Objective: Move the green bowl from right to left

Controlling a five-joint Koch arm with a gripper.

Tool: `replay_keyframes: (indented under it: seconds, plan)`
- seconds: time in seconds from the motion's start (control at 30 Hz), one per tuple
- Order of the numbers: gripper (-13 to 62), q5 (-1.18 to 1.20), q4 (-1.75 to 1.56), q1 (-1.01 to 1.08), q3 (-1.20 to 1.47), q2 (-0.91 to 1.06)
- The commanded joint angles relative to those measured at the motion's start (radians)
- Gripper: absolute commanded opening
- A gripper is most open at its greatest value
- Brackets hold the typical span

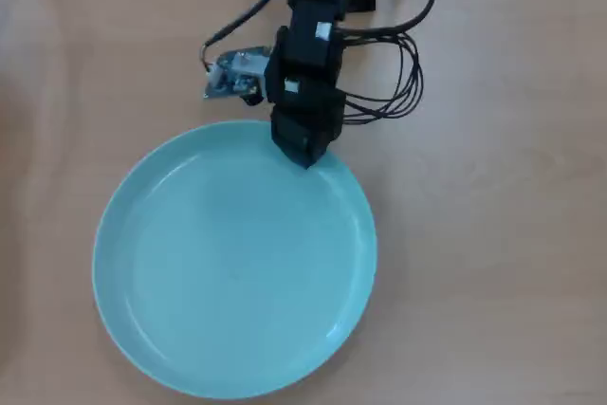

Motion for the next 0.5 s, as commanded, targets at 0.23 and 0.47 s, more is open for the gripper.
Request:
replay_keyframes:
  seconds: [0.23, 0.47]
  plan:
    - [-7.6, -0.049, -0.008, -0.011, -0.02, 0.002]
    - [-7.6, -0.051, -0.006, -0.072, -0.023, 0.005]
